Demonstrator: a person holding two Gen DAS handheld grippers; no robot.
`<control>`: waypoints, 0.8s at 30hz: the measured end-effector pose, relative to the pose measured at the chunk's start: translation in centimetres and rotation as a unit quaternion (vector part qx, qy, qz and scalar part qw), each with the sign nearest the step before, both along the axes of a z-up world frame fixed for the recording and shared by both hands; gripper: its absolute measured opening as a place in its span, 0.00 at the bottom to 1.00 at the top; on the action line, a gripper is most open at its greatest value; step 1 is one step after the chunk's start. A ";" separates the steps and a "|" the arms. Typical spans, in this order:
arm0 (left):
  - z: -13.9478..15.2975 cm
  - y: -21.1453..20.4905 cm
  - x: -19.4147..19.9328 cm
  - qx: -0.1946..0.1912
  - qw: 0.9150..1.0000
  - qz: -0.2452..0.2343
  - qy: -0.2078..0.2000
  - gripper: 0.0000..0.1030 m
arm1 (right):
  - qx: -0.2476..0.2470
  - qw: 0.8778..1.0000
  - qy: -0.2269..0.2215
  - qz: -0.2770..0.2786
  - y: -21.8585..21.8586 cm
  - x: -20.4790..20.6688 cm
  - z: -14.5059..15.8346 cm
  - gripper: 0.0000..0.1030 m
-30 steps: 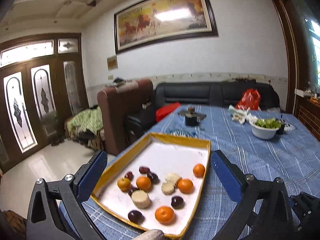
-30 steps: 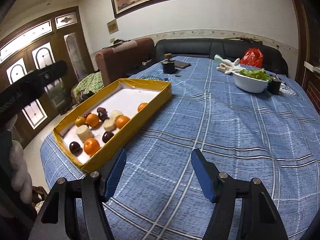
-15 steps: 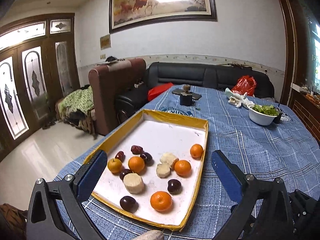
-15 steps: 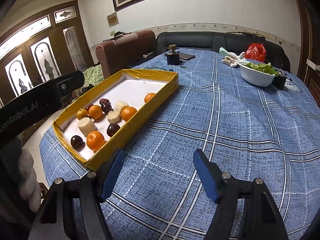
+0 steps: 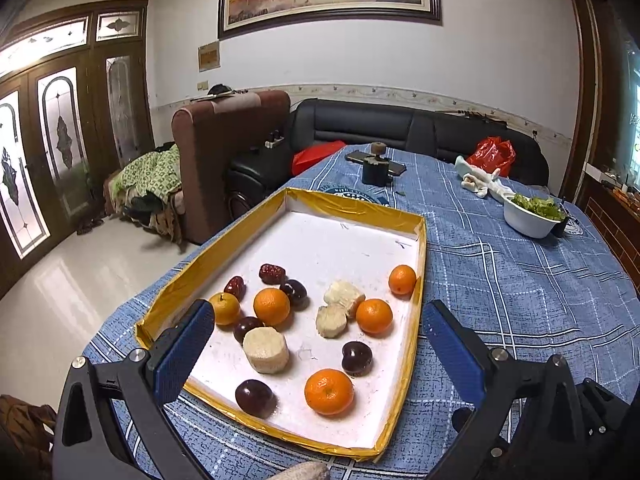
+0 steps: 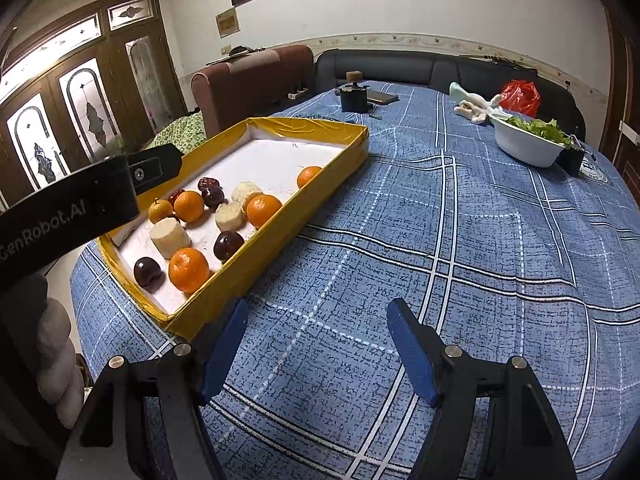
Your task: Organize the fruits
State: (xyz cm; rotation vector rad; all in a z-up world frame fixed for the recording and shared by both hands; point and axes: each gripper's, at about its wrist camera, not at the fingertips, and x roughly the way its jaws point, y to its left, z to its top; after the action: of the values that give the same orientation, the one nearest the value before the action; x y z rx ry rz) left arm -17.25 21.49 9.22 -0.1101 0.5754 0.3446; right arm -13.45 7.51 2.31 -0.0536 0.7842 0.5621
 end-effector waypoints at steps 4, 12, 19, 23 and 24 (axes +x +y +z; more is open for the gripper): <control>-0.5 0.4 0.2 -0.009 1.000 0.000 0.006 1.00 | -0.005 1.000 0.002 0.000 0.3 0.2 -0.2 0.75; -1.1 0.8 0.7 -0.019 1.000 0.000 0.020 1.00 | -0.021 1.000 0.006 0.000 1.0 0.6 -0.4 0.75; -1.5 1.0 1.0 -0.024 0.999 0.000 0.028 1.00 | -0.028 1.000 0.010 -0.002 1.2 1.1 -0.5 0.76; -1.8 1.1 1.4 -0.027 0.999 0.000 0.034 1.00 | -0.030 1.000 0.009 0.000 1.4 1.3 -0.4 0.76; -1.8 1.1 1.4 -0.027 0.999 0.001 0.035 1.00 | -0.030 0.999 0.008 0.001 1.5 1.3 -0.4 0.76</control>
State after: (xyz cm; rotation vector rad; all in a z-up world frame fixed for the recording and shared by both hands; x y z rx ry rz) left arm -15.87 22.55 7.38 -0.1517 0.6541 0.3360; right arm -12.13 9.03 1.87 -0.1058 0.8177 0.5408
